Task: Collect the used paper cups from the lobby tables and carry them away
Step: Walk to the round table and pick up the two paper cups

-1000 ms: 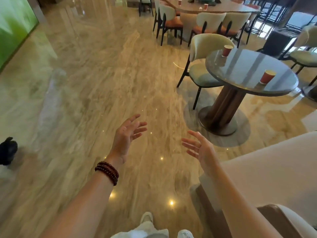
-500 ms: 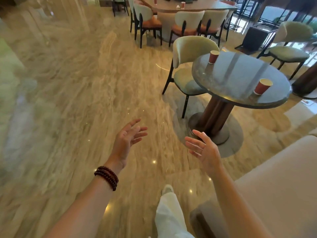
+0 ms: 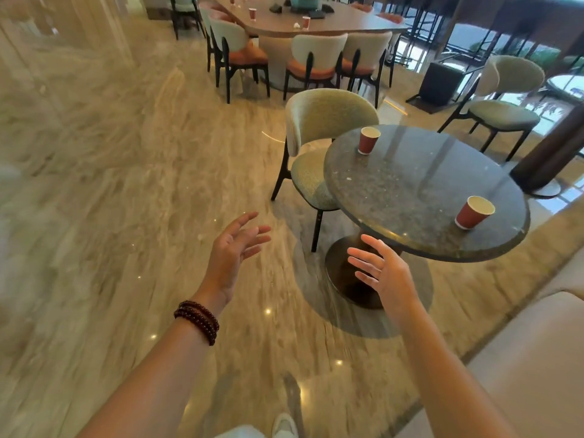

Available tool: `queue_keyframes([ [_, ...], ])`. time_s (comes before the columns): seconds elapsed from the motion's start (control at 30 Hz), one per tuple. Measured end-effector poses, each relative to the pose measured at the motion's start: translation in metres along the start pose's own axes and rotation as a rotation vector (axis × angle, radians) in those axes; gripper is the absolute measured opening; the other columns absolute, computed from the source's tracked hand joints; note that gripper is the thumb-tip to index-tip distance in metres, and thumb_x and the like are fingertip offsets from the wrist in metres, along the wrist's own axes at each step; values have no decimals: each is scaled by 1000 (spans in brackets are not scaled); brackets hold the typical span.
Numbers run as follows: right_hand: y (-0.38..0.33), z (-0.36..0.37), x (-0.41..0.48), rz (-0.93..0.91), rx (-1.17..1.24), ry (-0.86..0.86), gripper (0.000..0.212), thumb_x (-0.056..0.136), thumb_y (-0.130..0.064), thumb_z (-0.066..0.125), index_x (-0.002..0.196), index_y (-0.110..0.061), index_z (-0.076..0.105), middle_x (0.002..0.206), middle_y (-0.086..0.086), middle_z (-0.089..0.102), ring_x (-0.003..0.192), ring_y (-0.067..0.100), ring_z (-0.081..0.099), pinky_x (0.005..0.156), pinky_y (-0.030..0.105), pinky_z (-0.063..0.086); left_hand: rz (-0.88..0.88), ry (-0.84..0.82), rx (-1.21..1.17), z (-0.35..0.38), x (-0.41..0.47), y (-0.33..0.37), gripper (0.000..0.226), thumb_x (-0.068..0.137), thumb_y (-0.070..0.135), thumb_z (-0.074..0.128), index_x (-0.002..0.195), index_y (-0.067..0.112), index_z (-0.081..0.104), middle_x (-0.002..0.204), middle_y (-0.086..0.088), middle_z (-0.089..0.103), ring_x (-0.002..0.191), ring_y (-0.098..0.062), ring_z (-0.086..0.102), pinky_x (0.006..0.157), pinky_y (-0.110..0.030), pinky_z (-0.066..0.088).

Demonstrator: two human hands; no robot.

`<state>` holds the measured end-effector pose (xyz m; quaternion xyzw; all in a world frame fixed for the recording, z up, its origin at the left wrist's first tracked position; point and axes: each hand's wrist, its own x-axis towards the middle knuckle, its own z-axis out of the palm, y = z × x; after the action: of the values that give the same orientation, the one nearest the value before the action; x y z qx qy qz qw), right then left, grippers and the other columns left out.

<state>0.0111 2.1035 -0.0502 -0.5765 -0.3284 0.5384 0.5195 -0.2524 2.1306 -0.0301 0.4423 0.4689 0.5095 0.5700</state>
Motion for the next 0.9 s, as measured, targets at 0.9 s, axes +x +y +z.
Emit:
queue_keyframes([
  [0.9, -80, -65, 280, -100, 172, 641, 25, 89, -29, 58, 113, -26, 63, 107, 4, 71, 104, 18, 65, 89, 37, 49, -33, -589, 119, 186, 420, 2, 28, 91, 18, 56, 115, 31, 64, 115, 1, 68, 110, -14, 62, 91, -34, 49],
])
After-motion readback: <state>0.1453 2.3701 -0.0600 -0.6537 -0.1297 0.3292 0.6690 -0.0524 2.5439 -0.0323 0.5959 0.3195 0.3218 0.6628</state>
